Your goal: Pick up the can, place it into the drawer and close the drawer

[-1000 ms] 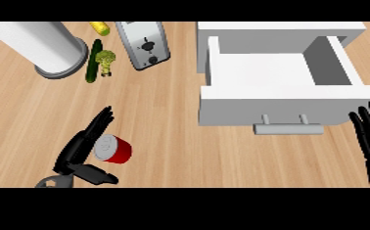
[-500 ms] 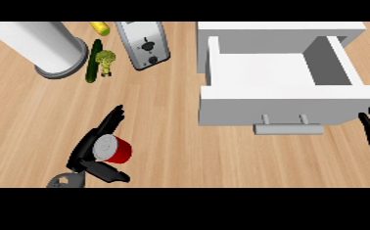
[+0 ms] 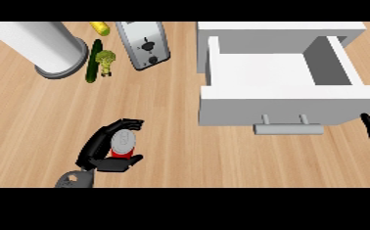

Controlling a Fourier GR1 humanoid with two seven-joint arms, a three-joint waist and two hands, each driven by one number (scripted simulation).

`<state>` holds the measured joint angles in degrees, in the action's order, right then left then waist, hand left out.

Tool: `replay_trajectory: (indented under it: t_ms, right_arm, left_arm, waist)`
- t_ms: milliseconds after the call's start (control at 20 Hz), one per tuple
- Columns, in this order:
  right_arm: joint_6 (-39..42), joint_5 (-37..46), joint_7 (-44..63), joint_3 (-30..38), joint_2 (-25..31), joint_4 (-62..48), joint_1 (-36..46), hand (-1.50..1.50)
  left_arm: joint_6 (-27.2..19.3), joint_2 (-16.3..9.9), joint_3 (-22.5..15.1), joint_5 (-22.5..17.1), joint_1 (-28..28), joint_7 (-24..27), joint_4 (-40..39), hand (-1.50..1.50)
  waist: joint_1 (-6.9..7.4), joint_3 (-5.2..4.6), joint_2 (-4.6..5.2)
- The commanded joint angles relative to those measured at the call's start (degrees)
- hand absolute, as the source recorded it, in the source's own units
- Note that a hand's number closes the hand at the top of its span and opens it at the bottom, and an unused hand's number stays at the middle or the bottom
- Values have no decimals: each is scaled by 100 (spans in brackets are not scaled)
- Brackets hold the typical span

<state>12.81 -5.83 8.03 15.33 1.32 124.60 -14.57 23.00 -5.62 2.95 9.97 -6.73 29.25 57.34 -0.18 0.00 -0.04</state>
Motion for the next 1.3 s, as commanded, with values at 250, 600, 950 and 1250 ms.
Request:
replay_trajectory:
  t_ms: [250, 600, 950, 1250]
  right_arm:
    - [161, 18, -711, 26, -125, -152, -452, -150]
    - [-30, -27, -355, -81, -57, -32, -200, -150]
    - [-54, -14, -240, -110, -83, -10, -205, -150]
    - [-90, -109, -86, -174, -131, 555, -578, -150]
  left_arm:
    - [151, 271, -200, -114, 26, 99, -128, 150]
    - [-908, 374, 1005, -902, -464, -856, 373, 150]
    - [-1774, 255, 1520, -1225, -979, -1179, 672, 150]
    - [-2130, 419, 743, -1051, -1145, -2120, 1425, 150]
  waist:
    - [-11, 0, 0]
    - [-7, -2, 12]
    - [-7, -1, 4]
    - [-21, 0, -5]
